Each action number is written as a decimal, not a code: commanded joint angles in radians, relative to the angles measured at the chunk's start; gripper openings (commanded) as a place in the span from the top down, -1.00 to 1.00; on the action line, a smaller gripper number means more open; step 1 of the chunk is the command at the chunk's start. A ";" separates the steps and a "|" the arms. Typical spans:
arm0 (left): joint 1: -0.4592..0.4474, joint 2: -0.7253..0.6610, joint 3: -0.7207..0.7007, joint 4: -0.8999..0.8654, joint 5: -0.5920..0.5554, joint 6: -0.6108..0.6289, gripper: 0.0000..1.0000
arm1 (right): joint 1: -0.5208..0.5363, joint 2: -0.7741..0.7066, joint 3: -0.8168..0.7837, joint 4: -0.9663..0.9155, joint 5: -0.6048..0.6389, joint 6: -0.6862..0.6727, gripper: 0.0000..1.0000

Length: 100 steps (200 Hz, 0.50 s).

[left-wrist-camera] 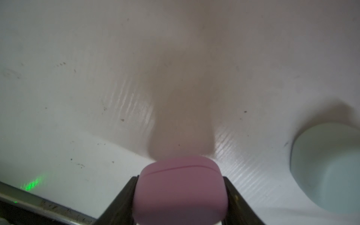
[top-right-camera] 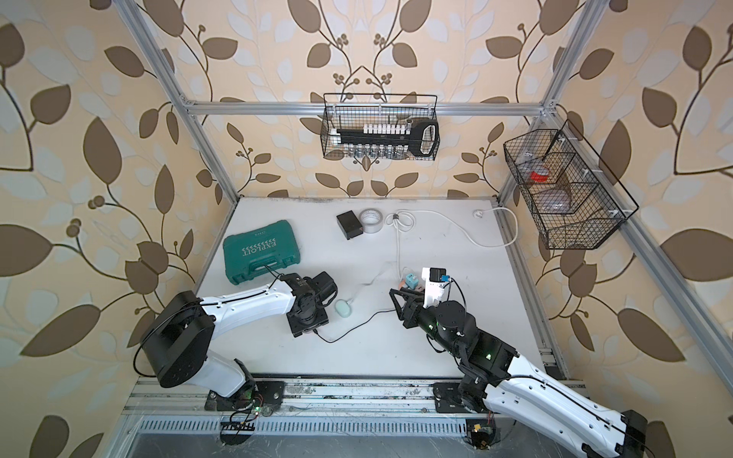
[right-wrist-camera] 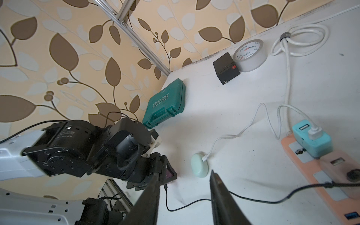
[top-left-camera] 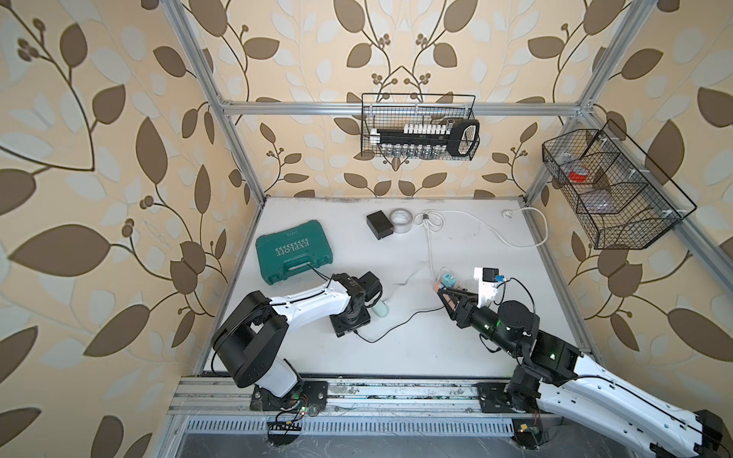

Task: Charge the bluetooth headset
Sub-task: Place the bluetooth headset at the center of the board.

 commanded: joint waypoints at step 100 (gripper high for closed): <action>0.010 0.010 0.006 0.011 -0.049 0.032 -0.26 | 0.003 -0.013 -0.006 -0.025 0.049 -0.006 0.14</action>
